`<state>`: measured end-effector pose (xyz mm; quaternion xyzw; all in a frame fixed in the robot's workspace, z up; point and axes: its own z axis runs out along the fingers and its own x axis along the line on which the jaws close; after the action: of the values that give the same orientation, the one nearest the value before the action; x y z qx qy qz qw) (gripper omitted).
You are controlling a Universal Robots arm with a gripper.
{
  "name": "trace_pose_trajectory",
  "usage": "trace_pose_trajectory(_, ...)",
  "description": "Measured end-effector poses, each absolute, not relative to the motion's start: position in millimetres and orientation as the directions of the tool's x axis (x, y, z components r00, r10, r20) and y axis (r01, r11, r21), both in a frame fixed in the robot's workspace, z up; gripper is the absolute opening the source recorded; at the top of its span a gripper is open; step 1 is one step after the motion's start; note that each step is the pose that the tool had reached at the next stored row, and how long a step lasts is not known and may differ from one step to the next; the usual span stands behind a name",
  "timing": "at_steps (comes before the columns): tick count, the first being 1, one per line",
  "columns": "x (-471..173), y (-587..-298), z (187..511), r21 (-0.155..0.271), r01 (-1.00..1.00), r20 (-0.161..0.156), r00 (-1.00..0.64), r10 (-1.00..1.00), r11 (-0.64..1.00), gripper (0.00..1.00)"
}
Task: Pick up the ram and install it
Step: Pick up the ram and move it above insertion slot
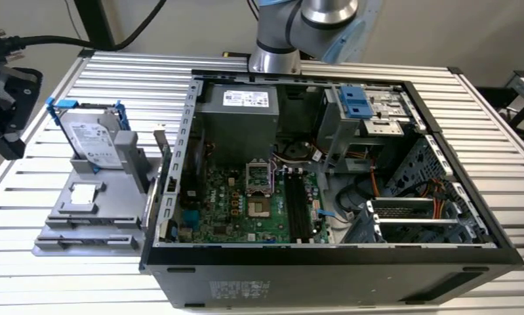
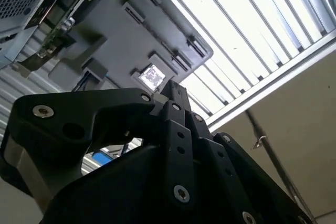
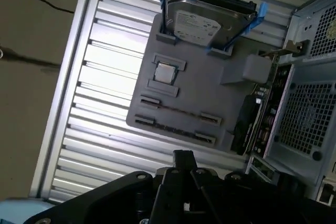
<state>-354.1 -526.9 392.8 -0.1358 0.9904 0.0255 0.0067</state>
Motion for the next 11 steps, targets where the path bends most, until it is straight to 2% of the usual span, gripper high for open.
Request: trace_pose_trajectory(11, -354.1, -526.9, 392.8, 0.048, -0.455, -0.02, -0.891, -0.454, 0.889, 0.0)
